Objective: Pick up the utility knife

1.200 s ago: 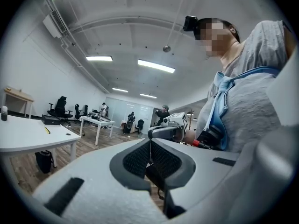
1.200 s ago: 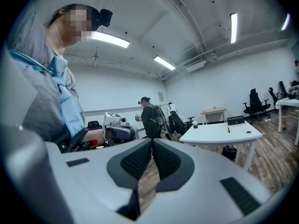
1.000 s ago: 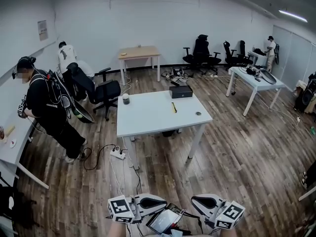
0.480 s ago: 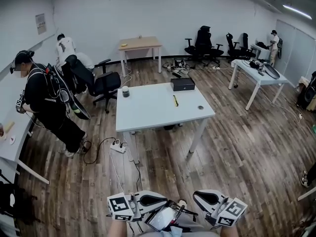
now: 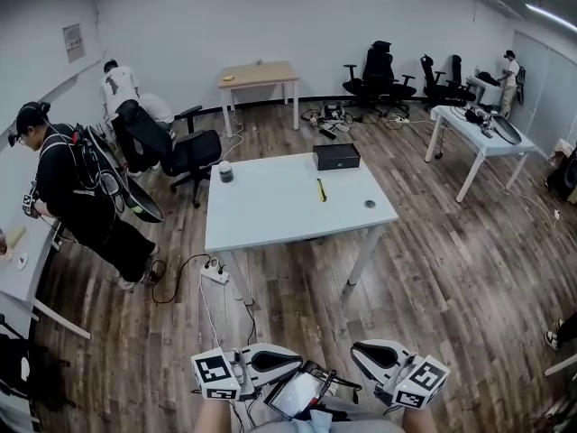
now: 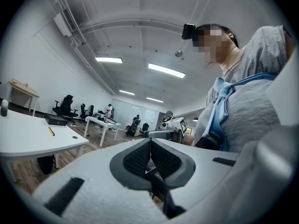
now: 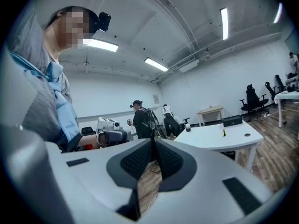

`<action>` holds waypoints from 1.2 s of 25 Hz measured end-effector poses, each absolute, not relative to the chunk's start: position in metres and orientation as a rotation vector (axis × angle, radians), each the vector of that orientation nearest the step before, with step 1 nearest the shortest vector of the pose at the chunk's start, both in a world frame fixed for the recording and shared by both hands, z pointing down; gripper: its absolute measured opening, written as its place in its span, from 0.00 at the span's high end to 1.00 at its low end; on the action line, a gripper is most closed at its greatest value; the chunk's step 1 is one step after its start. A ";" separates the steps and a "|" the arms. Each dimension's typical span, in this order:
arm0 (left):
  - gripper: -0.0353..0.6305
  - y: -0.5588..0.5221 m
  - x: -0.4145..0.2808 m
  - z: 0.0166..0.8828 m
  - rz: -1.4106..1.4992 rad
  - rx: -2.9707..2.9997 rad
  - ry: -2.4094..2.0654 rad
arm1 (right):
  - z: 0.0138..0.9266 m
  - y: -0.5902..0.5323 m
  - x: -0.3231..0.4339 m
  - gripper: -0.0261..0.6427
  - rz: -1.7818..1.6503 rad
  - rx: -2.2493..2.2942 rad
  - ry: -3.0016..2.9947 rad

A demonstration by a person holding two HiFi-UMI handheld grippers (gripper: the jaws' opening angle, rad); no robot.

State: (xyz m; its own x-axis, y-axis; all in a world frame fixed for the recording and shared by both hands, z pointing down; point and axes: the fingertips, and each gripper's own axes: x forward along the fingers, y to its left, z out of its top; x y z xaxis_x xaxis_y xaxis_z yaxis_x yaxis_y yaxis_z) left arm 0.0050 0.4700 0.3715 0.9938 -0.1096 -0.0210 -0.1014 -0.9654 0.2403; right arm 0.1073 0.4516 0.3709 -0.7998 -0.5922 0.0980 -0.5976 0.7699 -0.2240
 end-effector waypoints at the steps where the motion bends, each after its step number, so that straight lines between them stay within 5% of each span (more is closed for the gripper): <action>1: 0.92 0.461 0.009 0.370 -0.051 2.896 -0.153 | 0.369 0.443 0.111 0.92 0.381 0.982 -2.938; 30: 0.92 0.303 0.089 0.358 -0.010 2.969 -0.412 | 0.355 0.277 0.190 0.92 0.310 0.791 -3.022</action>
